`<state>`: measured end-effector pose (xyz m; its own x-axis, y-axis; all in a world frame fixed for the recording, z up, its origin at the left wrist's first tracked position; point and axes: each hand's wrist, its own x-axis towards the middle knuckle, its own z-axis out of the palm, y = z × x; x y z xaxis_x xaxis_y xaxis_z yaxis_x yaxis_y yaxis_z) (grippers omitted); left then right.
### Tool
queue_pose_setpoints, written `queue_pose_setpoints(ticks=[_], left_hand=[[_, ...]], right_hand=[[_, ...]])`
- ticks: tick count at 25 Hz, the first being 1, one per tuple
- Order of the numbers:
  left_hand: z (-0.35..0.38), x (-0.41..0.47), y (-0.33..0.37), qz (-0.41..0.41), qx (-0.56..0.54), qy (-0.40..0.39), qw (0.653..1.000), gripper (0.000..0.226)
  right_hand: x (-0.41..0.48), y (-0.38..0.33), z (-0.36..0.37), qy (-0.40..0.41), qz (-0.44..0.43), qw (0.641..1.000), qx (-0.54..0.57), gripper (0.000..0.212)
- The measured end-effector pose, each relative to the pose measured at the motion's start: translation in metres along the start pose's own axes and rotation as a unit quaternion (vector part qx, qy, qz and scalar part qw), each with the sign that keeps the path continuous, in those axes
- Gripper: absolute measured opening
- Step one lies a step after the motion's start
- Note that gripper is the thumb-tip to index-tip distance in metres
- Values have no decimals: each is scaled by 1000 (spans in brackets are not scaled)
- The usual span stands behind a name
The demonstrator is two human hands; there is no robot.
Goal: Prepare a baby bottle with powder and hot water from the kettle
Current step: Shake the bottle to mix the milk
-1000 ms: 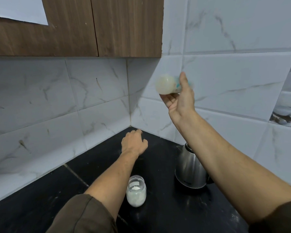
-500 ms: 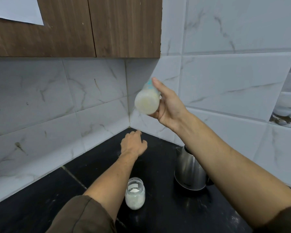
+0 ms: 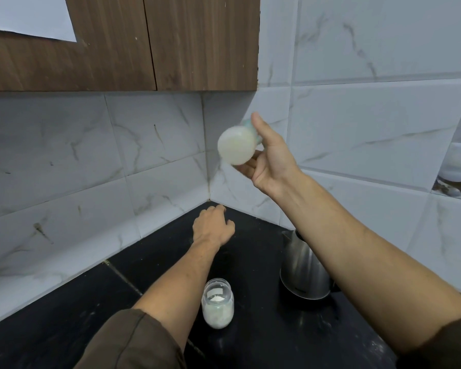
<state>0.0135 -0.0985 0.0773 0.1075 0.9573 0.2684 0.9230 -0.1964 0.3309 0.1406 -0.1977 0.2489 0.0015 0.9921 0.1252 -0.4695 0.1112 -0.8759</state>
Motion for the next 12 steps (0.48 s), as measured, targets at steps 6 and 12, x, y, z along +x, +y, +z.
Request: queue_pose_setpoints(ticks=[6, 12], left_hand=[[-2, -2, -2, -7, 4, -5, 1000, 51], [2, -5, -2, 0, -3, 0, 1000, 50]], right_hand=[[-5, 7, 5, -13, 20, 999, -41, 51], [0, 3, 1, 51, 34, 993, 99, 41]])
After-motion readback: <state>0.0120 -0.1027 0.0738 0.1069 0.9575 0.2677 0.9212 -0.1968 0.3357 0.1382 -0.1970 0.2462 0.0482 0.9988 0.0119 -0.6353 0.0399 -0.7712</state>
